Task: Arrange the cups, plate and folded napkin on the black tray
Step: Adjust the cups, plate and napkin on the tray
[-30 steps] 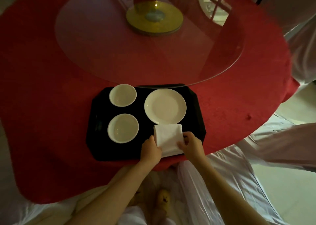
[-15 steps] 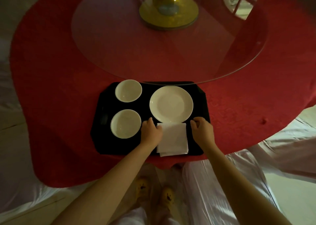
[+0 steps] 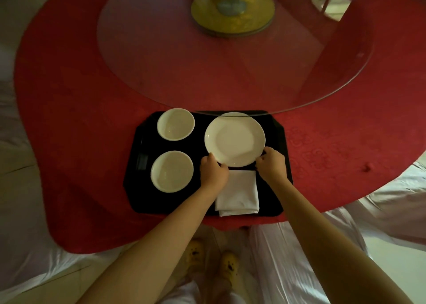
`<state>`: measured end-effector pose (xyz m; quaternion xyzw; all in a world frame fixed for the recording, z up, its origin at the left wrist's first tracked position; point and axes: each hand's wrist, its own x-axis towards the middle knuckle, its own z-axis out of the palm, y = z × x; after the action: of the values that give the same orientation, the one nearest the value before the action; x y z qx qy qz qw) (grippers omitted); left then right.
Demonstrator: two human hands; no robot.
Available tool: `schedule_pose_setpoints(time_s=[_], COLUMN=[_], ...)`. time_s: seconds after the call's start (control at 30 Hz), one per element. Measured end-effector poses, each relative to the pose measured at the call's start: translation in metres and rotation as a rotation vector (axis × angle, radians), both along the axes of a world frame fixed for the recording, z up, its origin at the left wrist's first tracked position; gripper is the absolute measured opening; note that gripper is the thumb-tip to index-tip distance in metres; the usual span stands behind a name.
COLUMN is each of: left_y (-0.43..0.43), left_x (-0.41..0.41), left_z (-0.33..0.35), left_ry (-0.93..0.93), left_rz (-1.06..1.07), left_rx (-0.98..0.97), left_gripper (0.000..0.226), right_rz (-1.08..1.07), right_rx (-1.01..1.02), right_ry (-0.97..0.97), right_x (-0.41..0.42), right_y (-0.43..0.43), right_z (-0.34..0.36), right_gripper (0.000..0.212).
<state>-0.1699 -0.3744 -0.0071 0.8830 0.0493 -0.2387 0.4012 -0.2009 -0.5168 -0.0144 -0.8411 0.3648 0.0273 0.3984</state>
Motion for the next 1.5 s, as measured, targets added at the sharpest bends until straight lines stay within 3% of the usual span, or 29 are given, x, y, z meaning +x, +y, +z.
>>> schedule_pose_setpoints(time_s=[0.1,0.23,0.33,0.43,0.53,0.63,0.83,1.27,1.5], left_y=[0.001,0.009,0.027,0.039,0.042,0.043,0.051,0.053,0.052], left_x=[0.004,-0.009,-0.045,-0.082,-0.095,-0.093,-0.084,-0.074,-0.083], left_z=[0.0,0.002,0.003,-0.002,-0.01,-0.015,-0.023,-0.026,-0.024], left_ry=[0.0,0.007,-0.033,-0.082,-0.185,-0.27,-0.279,-0.391,-0.461], left_rz=[-0.013,-0.073,-0.168,-0.309,-0.381,-0.397,-0.408,-0.472,-0.46], left_rx=[-0.009,-0.005,0.005,0.019,0.132,0.125,0.074,0.151,0.166], left_gripper=[0.036,0.059,0.067,0.078,0.07,0.06,0.059,0.025,0.029], right_rz=[0.046,0.164,0.248,0.304,0.319,0.279,0.207,0.211,0.213], right_rx=[-0.001,-0.032,-0.1,-0.056,-0.001,0.019,0.01,-0.102,-0.112], right_ry=[-0.022,-0.04,0.048,0.136,0.147,0.113,0.031,0.038,0.034], right_x=[0.001,-0.015,-0.048,-0.076,-0.088,-0.089,-0.088,-0.096,-0.098], right_y=[-0.002,0.0,0.005,0.014,0.024,0.026,0.028,0.036,0.037], right_z=[0.003,0.015,0.016,0.011,0.006,0.003,-0.003,-0.008,-0.007], right_gripper=[0.015,0.028,0.042,0.04,0.028,0.024,0.021,0.015,0.015])
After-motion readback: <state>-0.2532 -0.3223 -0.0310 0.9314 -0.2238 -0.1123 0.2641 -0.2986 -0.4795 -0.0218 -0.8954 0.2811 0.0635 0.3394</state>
